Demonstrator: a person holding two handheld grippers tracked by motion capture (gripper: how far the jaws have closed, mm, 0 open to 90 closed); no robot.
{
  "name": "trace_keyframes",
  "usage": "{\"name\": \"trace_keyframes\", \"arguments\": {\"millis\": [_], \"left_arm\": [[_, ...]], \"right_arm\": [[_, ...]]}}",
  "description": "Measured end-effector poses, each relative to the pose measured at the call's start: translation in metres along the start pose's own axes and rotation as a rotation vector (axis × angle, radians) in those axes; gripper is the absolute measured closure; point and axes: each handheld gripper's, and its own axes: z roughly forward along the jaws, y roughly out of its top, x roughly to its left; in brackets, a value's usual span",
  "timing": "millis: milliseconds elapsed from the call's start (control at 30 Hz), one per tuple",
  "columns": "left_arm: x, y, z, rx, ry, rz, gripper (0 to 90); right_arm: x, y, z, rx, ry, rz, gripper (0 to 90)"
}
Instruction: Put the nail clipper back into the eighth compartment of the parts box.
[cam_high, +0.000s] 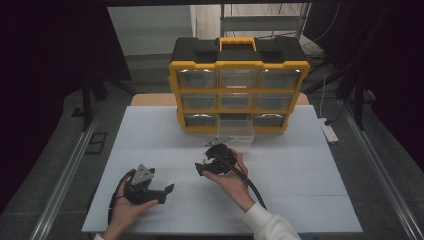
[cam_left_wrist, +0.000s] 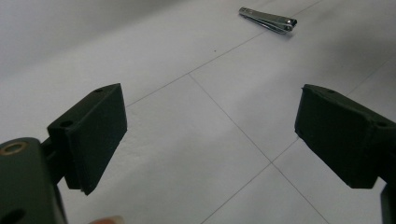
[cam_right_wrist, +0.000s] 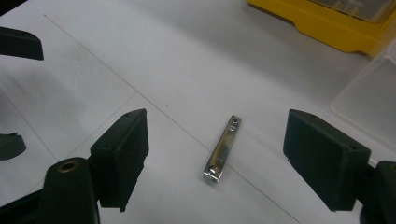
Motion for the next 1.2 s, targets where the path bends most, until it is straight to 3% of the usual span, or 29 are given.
{"name": "trace_keyframes", "arguments": {"millis": [800,1200], "left_arm": [[0.0,0.0,-0.001,-0.001,0.001,0.006,10.0],[0.001,-0.001,-0.001,-0.003,0.003,0.006,10.1]], "right_arm": [[-0.008,0.001,0.029,0.049,-0.05,0.052,26.4],[-0.006,-0.004,0.039,0.086,-0.068,0.028,34.2]]}}
